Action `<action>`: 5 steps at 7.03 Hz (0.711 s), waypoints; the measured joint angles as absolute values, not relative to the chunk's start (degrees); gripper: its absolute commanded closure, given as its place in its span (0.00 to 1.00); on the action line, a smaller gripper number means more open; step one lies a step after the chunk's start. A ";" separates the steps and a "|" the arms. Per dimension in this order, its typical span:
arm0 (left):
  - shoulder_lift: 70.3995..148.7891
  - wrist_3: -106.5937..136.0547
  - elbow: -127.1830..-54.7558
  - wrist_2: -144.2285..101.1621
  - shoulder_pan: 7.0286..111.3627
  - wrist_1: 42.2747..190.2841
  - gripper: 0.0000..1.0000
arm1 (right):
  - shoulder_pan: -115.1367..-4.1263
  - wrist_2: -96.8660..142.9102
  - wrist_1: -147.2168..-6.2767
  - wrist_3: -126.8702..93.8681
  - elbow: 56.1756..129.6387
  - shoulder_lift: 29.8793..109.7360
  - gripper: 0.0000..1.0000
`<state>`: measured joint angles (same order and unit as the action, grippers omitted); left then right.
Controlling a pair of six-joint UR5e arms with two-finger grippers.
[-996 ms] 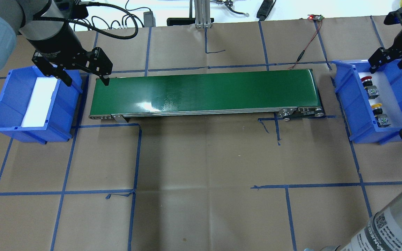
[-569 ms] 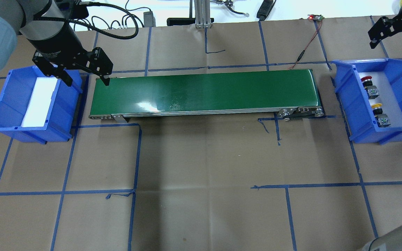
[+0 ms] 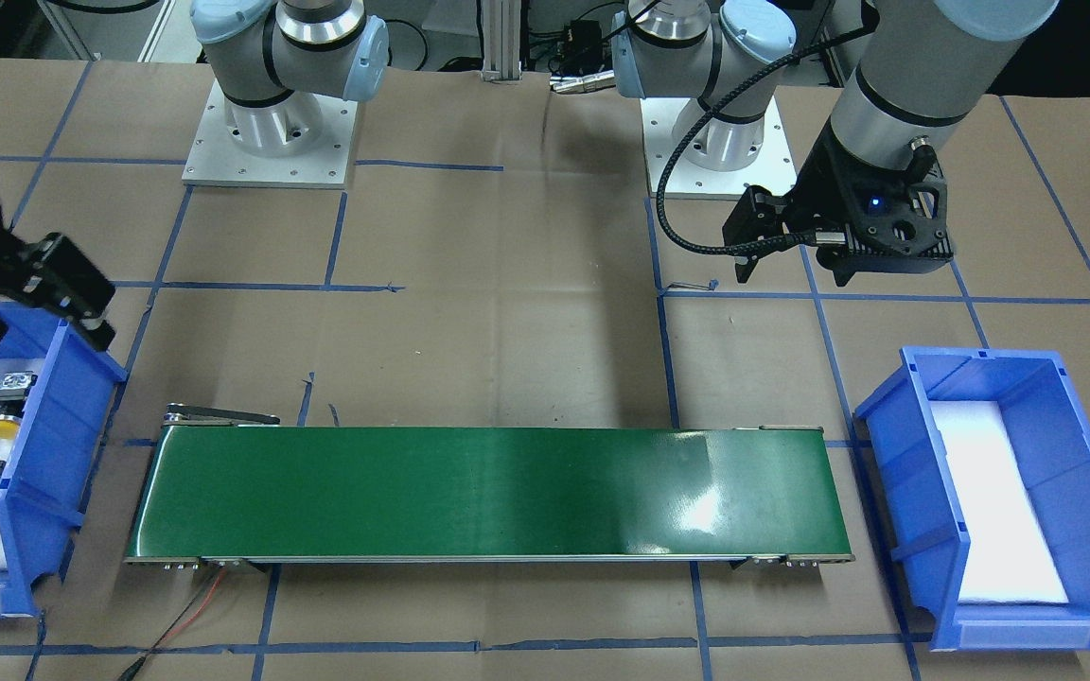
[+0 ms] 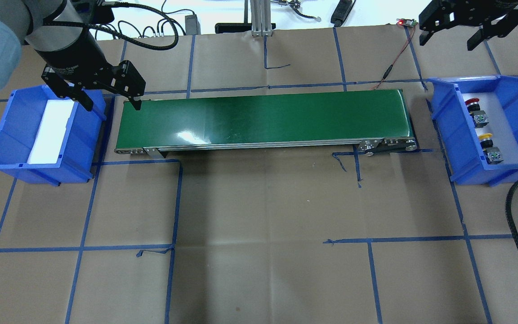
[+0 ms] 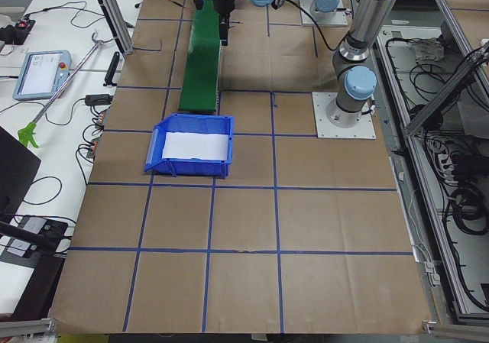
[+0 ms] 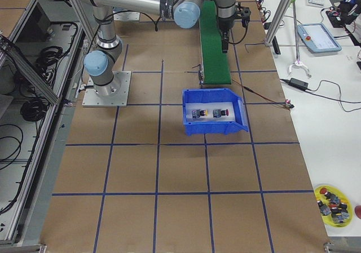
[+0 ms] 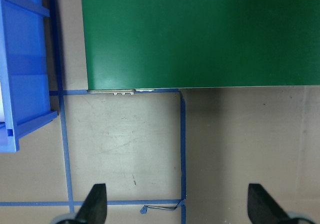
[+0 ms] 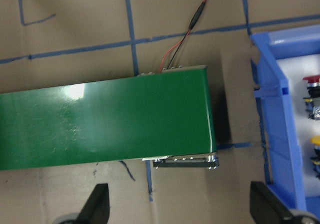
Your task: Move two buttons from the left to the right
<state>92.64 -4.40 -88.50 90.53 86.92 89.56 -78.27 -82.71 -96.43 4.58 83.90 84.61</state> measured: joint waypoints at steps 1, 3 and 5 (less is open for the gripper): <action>92.64 -4.40 -88.50 90.53 86.92 89.56 0.00 | -79.60 -82.55 -93.34 2.19 85.24 87.12 0.00; 92.64 -4.37 -88.56 90.53 86.92 89.56 0.00 | -84.60 -82.99 -88.67 -1.87 87.60 90.32 0.00; 92.64 -4.34 -88.56 90.47 86.92 89.56 0.00 | -88.95 -85.06 -87.46 -2.53 90.08 91.30 0.00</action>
<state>92.64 -4.34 -88.56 90.47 86.92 89.56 -88.95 -85.06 -87.46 -2.53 90.08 91.30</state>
